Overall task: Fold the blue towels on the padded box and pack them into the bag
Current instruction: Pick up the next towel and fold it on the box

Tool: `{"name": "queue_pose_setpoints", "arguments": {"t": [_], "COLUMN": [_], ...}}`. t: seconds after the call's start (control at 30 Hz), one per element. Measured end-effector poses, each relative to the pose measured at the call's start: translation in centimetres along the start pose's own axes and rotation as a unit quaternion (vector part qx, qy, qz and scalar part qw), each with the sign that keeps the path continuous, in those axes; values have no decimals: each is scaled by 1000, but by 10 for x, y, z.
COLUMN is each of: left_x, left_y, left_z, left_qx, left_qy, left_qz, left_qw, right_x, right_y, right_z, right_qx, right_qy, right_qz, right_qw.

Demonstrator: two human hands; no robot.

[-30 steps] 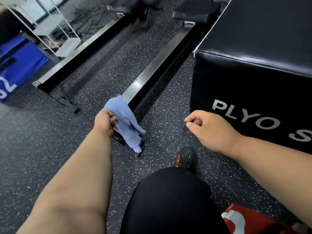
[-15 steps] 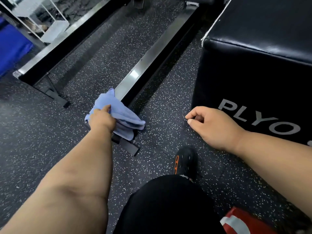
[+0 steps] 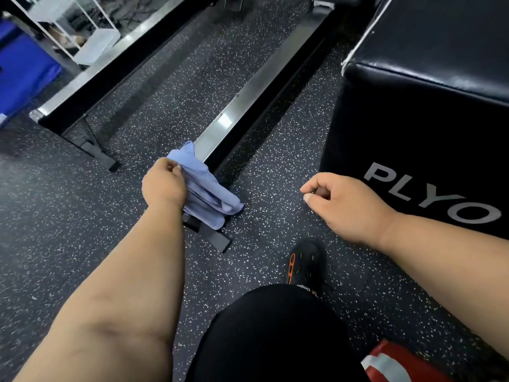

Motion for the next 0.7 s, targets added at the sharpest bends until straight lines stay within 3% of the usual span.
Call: {"name": "queue_pose_setpoints", "arguments": {"t": [0.17,0.33,0.43,0.57,0.7], "left_x": [14,36,59,104,154], "left_y": [56,126,170,220,264], "left_z": [-30,-72,-94,-122,-152], "left_qx": [190,387,486,580,667], "left_qy": [-20,-37,-43,-24,-6], "left_qz": [-92,-108,-41,102,238], "left_qw": [977,915,872,808,706], "right_x": [17,44,66,99,136], "right_y": [4,16,30,57,91], "right_z": [21,43,55,64,63], "right_qx": [2,-17,-51,-96,-130], "right_qy": [18,42,42,32,9], "right_qz": [-8,-39,-67,-124,-158], "right_qw": [1000,998,996,987,979]}}
Point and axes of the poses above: each hand's wrist, its own x-axis away from the middle knuckle, its own y-axis out of the back of the hand, z = x × y, the point moved 2 cm from there along -x, towards the middle knuckle, and after that the axes turned 7 degrees about -z, right-handed, at the moved point
